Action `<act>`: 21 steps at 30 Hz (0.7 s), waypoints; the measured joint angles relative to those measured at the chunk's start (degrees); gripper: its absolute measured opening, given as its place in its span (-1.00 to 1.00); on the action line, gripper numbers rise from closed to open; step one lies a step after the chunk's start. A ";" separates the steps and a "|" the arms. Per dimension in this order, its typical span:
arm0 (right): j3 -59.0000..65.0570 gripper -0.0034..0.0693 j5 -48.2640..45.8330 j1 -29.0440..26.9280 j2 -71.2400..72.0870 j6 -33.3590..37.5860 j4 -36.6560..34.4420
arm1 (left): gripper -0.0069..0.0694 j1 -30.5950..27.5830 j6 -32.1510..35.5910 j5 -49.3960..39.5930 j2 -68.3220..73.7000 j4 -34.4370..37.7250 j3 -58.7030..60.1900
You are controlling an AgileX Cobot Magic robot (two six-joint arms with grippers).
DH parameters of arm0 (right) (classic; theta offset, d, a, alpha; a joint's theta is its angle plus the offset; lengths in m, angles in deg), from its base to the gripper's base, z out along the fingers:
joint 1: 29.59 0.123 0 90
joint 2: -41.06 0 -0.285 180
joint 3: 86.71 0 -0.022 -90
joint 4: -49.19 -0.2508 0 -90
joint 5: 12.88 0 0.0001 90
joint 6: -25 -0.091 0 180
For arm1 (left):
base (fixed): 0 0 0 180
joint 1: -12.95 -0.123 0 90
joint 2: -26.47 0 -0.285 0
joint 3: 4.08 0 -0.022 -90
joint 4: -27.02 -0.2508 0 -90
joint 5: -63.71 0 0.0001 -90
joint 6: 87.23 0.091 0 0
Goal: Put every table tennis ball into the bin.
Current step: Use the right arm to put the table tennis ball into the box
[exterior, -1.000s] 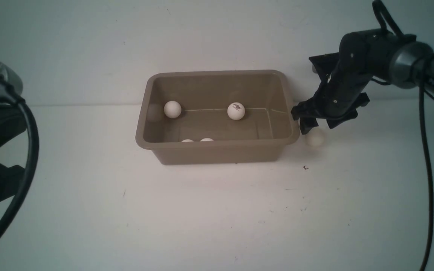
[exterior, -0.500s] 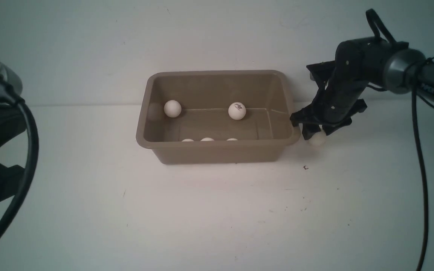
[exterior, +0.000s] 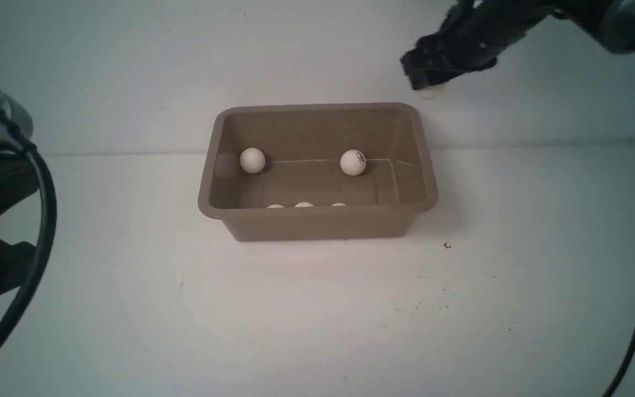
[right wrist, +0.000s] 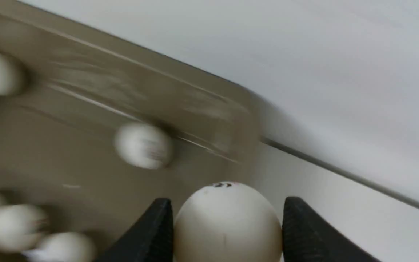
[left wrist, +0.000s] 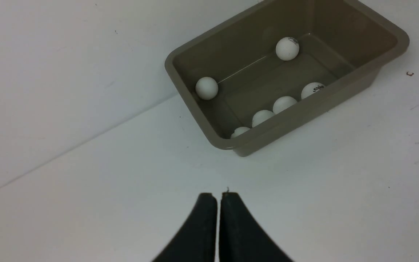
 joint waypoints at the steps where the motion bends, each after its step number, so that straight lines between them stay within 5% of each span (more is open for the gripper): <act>1: 0.00 0.05 -0.14 1.95 -0.71 0.92 -1.66 | -0.83 0.00 0.00 0.00 0.00 0.00 0.00; 16: 0.10 0.06 -4.71 5.90 -10.97 1.52 -2.99 | -0.83 0.00 0.00 -0.20 0.00 0.00 0.00; 21: -0.15 0.26 -5.52 5.90 -11.02 1.52 -3.18 | -0.83 0.00 0.00 -0.64 0.00 0.00 0.00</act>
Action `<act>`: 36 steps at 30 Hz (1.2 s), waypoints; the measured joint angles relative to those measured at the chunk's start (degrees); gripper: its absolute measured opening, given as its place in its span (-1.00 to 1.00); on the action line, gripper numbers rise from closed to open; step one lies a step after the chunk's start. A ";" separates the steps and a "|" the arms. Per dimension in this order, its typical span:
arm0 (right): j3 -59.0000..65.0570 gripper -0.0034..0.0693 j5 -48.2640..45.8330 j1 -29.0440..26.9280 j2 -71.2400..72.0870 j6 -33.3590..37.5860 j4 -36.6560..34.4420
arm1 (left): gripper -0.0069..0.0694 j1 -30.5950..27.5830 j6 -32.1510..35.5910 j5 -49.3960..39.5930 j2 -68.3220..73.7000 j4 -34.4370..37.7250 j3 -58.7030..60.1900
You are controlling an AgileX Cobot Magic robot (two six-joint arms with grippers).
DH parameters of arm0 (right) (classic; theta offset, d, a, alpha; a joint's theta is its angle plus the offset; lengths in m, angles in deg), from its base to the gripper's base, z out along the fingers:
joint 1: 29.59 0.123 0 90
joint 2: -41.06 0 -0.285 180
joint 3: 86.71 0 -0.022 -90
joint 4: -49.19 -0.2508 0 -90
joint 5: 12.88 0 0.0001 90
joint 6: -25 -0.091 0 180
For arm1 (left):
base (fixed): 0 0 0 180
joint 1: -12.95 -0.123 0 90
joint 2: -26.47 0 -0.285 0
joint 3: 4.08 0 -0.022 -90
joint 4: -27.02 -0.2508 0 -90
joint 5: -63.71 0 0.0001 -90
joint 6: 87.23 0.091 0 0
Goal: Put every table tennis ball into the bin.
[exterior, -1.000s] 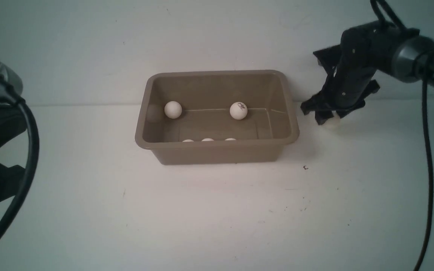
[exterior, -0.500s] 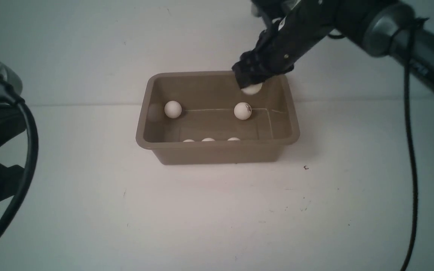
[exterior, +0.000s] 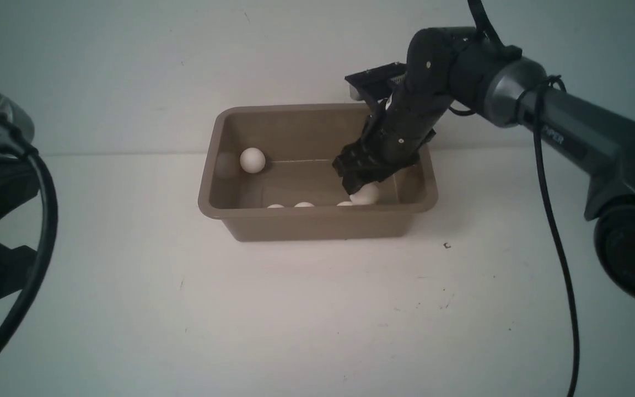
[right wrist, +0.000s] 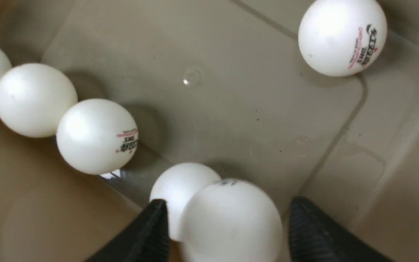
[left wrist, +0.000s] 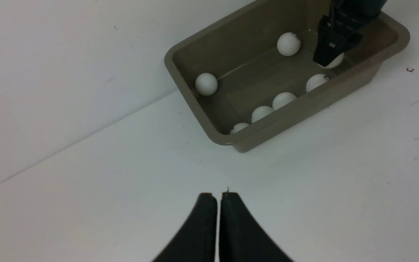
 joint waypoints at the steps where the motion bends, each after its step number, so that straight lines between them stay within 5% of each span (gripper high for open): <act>1: -0.67 0.29 -0.33 0.00 0.00 0.04 0.14 | -0.83 0.00 0.00 0.00 0.00 0.00 0.00; 6: -4.17 -0.05 0.68 0.00 1.80 -0.49 2.70 | -0.83 0.00 0.00 -0.06 0.00 0.00 0.00; 11: -6.37 -0.88 3.62 0.00 15.02 -1.33 11.22 | -0.83 0.00 2.15 2.67 -2.54 -0.05 1.22; 16: -6.71 -0.95 3.95 -0.65 26.83 -2.32 17.30 | -0.83 0.00 4.68 13.15 -10.82 -0.26 7.46; 24: 2.52 -0.95 5.21 -2.25 42.30 -1.37 21.57 | -0.83 0.00 4.13 17.20 -23.21 -0.45 22.16; 30: 29.14 -0.95 16.38 -2.25 61.97 -3.11 23.55 | -0.83 0.00 0.00 19.64 -30.29 -0.40 28.83; 36: 69.70 -0.95 36.48 -2.25 91.24 -11.23 28.02 | -0.83 0.00 -1.35 19.47 -34.97 -0.40 31.61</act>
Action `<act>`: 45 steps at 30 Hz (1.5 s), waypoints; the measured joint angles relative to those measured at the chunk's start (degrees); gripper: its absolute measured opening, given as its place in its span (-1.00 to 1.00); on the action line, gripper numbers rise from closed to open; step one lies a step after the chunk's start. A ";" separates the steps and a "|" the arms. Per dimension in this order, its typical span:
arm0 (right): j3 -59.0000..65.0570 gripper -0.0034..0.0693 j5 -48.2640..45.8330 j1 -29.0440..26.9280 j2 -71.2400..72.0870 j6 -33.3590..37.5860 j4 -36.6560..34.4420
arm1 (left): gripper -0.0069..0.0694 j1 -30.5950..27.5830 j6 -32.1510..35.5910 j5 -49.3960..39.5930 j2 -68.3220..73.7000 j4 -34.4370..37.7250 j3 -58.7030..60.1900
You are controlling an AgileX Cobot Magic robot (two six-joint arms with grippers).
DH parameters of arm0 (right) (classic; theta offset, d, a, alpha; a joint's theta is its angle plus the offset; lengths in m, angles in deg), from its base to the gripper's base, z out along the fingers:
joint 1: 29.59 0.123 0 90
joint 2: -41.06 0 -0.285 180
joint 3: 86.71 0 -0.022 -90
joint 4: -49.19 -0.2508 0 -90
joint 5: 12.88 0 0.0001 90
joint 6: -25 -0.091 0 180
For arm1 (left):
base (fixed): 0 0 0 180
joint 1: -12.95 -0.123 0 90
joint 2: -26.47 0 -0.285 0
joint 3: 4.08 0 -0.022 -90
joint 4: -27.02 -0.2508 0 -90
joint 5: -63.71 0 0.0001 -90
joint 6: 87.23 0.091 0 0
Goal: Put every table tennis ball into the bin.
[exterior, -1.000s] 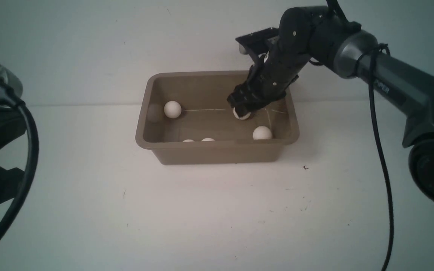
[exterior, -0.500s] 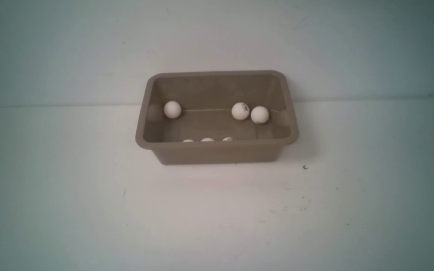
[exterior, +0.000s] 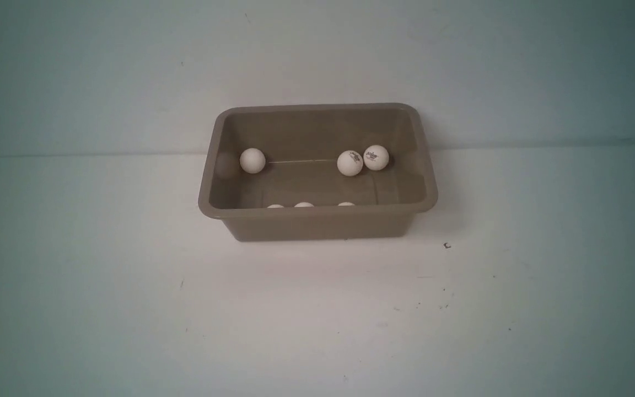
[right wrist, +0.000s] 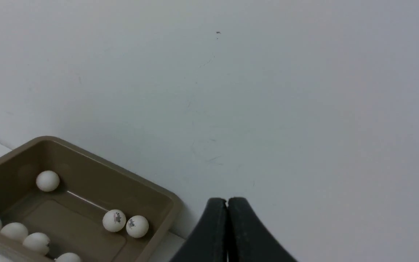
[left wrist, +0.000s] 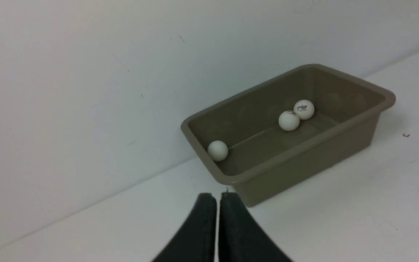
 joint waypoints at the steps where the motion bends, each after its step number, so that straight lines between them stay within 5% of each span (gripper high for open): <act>1: 5.28 -0.95 2.17 0.00 3.90 -2.38 1.33 | -0.83 0.00 -0.27 -0.33 -0.44 0.00 0.21; 5: 19.57 -0.95 4.23 0.00 14.25 -12.97 7.72 | -0.83 0.00 -2.04 -1.34 -1.62 0.00 0.37; 12: 26.08 -0.95 -3.05 0.00 20.33 -25.12 15.93 | -0.83 0.00 -3.24 -1.53 -2.16 0.67 0.37; 40: 26.52 -0.95 -7.78 0.00 20.52 -26.31 17.88 | -0.83 -0.18 -3.73 -10.65 -10.37 1.47 0.37; 45: 26.52 -0.95 -7.78 0.00 20.52 -26.31 17.88 | -0.83 -7.26 -1.97 -7.91 -10.37 -0.90 2.31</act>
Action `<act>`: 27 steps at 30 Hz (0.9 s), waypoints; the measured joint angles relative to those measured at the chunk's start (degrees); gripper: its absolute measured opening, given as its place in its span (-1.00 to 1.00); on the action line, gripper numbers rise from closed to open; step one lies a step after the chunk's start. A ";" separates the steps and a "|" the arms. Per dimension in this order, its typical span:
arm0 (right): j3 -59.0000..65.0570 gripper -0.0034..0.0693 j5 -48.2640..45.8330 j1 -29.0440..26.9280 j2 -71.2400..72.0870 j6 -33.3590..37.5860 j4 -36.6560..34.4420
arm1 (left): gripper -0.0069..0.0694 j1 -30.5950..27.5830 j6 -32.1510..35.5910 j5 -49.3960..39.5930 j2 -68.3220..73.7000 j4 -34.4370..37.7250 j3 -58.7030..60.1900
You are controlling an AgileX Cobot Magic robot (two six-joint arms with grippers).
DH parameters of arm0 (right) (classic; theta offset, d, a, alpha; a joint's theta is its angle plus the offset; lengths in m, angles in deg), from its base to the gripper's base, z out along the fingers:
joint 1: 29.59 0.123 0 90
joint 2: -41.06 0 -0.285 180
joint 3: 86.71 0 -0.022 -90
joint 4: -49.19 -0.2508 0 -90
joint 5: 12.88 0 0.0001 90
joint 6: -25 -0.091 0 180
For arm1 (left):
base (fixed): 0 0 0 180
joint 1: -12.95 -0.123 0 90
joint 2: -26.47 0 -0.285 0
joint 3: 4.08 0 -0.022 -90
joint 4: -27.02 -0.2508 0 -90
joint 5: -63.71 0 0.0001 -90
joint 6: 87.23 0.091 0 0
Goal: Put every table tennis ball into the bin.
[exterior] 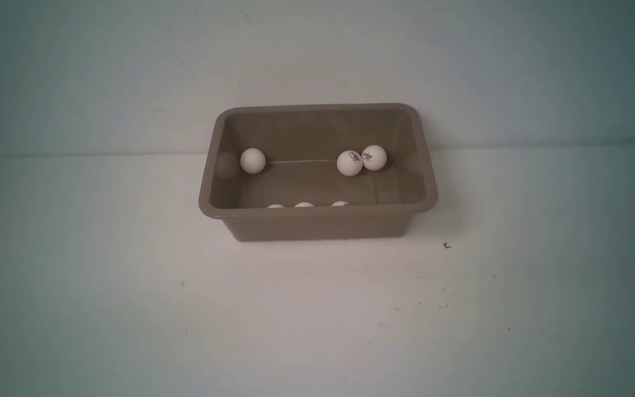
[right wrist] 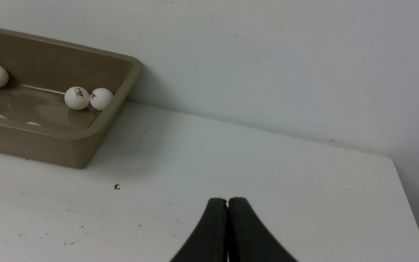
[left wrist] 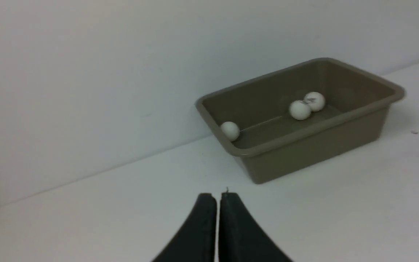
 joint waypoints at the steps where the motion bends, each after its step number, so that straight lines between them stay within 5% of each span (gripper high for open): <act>1: 0.00 -0.95 -0.04 0.00 0.00 0.00 0.00 | -0.83 -2.37 -0.01 1.48 0.00 -0.24 1.53; 9: 0.00 -0.95 -0.36 0.00 0.00 0.00 0.00 | -0.83 -14.86 -8.97 15.00 0.00 -0.29 21.15; 27: 0.00 -0.95 -0.44 0.00 0.00 -0.02 0.00 | -0.83 -16.13 -13.93 11.41 0.00 -4.25 22.04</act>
